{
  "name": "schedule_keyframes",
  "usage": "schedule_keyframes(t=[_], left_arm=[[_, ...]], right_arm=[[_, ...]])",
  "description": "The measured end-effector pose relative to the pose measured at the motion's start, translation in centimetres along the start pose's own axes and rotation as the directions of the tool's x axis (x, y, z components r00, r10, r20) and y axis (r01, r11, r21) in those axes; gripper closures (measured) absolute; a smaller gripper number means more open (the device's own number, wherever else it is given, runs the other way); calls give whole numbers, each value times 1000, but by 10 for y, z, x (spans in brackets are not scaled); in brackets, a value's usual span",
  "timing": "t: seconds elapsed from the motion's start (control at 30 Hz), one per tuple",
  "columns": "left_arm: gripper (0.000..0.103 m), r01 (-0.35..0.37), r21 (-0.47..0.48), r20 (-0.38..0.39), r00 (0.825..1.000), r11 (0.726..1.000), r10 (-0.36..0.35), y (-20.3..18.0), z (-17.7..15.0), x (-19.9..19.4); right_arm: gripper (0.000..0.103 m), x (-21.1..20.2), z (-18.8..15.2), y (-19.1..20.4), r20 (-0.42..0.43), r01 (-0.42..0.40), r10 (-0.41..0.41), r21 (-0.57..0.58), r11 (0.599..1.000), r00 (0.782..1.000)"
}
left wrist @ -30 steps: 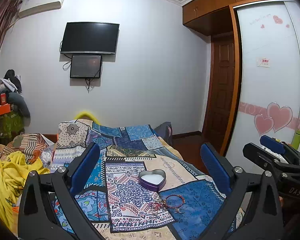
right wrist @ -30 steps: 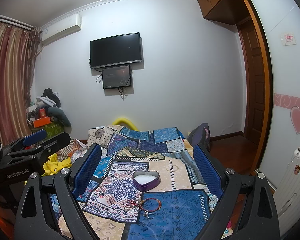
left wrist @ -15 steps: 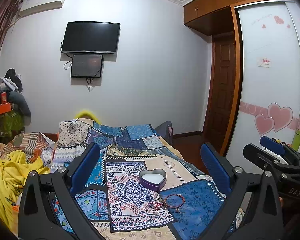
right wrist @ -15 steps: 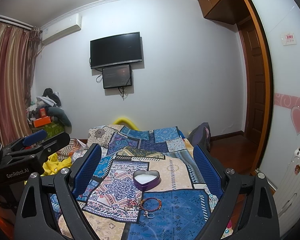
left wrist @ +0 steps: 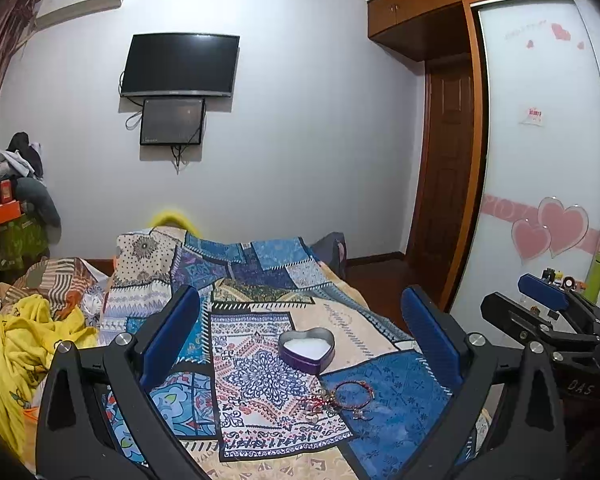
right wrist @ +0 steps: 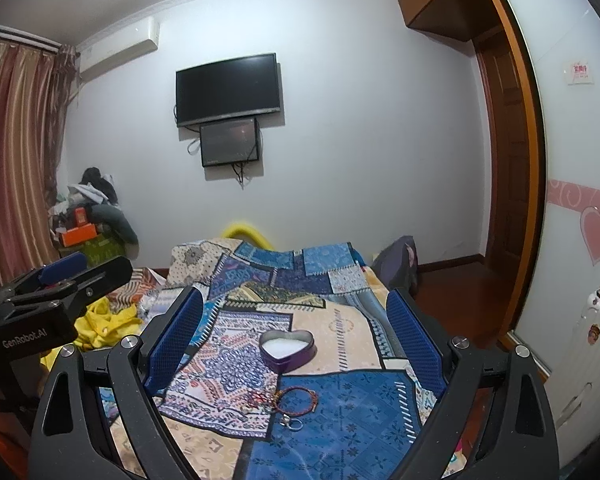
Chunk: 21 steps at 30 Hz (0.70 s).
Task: Organize jewelry
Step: 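Move both grippers down toward the jewelry beside the purple tin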
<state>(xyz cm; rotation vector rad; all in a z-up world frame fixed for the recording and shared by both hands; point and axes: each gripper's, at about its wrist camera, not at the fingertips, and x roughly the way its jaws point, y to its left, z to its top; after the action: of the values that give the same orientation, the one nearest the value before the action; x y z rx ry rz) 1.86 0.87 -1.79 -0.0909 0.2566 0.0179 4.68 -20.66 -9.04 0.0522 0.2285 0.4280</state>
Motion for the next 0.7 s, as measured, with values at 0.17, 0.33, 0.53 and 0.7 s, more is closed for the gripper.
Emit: schedule_keyframes(t=[0.17,0.33,0.53,0.7], left_arm=[[2,-20,11,-62,998,1000,21,4,-11,22],[2,-26,17,-203,979,1000,28,12,-35,61],[2,-23,30,-376,926,999,33,19,-74,101],[14,17,50,-481,877,999,9,16,-104,122]], right_arm=[[11,18,-12,-10,-72,12,-12,7,1000,997],[11,45,-36,-21,-192,28,-28,-3,1000,981],[12,68,-66,-34,-318,38,-38,-7,999,947],[12,83,-88,-36,-400,-3,9,14,1000,917]])
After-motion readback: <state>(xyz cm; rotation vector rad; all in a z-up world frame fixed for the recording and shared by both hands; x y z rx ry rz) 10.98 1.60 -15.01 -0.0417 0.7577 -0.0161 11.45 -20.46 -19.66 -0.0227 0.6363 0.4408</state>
